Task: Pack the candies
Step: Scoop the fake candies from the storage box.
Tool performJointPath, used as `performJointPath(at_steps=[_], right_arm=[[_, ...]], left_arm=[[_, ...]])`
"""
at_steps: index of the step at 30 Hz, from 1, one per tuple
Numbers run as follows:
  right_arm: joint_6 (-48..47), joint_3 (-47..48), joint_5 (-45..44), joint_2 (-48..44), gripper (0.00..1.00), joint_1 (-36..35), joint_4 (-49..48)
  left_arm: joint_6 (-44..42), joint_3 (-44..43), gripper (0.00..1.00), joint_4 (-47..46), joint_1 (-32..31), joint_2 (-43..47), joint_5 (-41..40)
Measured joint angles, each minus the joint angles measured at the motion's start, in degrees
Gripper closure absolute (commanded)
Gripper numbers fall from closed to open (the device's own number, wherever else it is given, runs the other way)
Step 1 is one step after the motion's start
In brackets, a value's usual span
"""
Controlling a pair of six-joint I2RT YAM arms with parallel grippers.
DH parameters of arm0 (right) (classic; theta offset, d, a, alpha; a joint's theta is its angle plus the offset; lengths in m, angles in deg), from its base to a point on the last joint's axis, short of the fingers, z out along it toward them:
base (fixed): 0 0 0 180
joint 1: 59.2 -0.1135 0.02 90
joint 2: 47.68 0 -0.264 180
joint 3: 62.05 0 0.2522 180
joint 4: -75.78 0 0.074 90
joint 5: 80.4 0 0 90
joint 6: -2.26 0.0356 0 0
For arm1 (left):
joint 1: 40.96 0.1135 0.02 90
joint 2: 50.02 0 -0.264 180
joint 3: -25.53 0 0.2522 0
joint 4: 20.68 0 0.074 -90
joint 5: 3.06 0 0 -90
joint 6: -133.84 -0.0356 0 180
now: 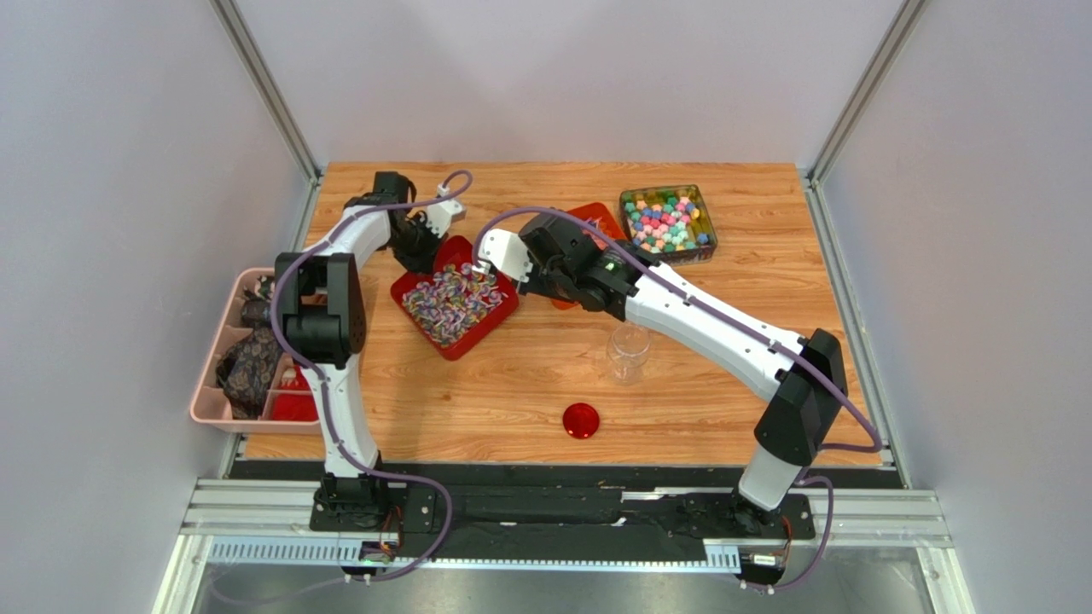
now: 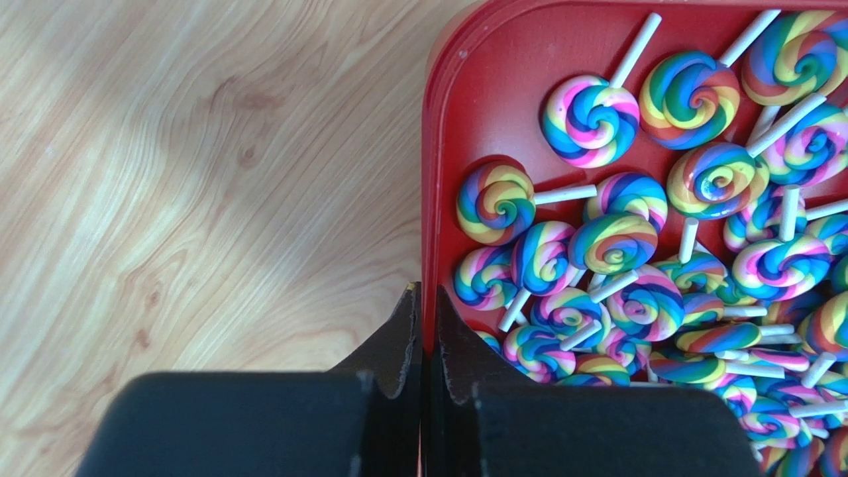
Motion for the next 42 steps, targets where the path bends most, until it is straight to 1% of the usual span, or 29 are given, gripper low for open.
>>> performJointPath(at_steps=[5,9,15,18,22,28,31,33,38,42], right_arm=[[0.26,3.61,1.09,0.85,1.0,0.0,3.13],[0.9,5.86,3.56,1.33,1.0,0.0,5.44],[2.43,10.36,8.04,1.38,1.0,0.0,9.31],[3.19,12.35,9.81,1.36,1.0,0.0,9.73],[3.69,13.22,11.04,1.38,1.0,-0.02,10.16],[4.09,13.22,12.15,1.38,1.0,-0.02,10.58],[4.09,13.22,12.17,1.38,1.0,-0.07,10.58],[4.11,13.22,12.09,1.38,1.0,-0.11,10.58],[4.07,13.25,10.64,1.6,1.0,-0.68,10.54],[3.76,13.33,6.51,2.78,1.0,-1.7,10.08]], left_arm=[[3.15,-0.74,1.0,1.01,0.74,0.0,5.35],[5.2,-1.92,1.0,3.58,1.79,-0.15,11.47],[7.41,-6.34,1.0,7.06,6.34,-2.25,22.23],[7.87,-7.67,1.0,8.39,7.82,-3.48,24.9],[7.93,-7.82,1.0,9.35,8.37,-4.26,25.38],[7.65,-7.82,1.0,11.15,8.31,-4.42,27.98],[6.1,-7.96,1.0,13.27,8.31,-4.44,30.84],[6.16,-8.41,1.0,14.1,8.31,-4.52,31.01],[7.28,-8.37,1.0,12.63,8.31,-4.52,28.68],[10.34,-5.95,1.0,8.2,8.24,-3.56,22.62]])
